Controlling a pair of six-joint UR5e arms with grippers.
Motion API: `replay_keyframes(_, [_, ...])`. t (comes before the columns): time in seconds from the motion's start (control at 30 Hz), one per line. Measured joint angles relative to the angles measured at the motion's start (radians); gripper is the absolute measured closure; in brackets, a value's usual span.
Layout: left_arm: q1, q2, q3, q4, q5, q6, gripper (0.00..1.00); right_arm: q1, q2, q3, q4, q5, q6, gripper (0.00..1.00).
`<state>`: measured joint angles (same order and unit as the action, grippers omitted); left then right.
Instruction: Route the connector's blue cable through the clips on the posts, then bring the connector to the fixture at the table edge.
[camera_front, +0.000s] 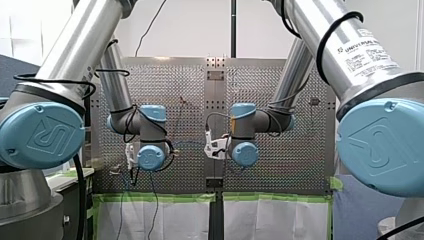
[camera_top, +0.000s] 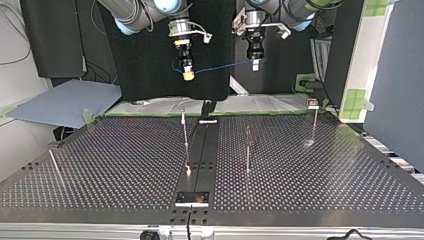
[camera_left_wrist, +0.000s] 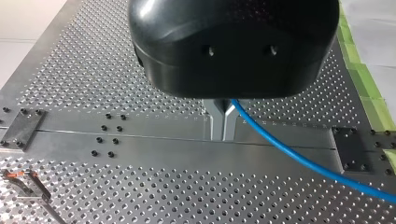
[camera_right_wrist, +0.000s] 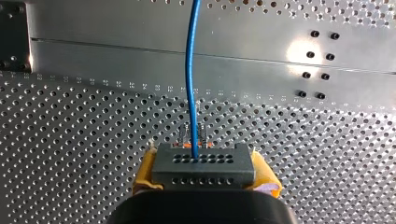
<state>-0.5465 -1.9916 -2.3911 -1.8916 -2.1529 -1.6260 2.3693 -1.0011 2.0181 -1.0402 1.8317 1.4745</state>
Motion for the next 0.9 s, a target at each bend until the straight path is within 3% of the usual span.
replay_keyframes(0.9, [-0.001, 0.028, 0.038, -0.003, 0.026, 0.000, 0.99, -0.001, -0.002, 0.000, 0.003, 0.000, 0.000, 1.00])
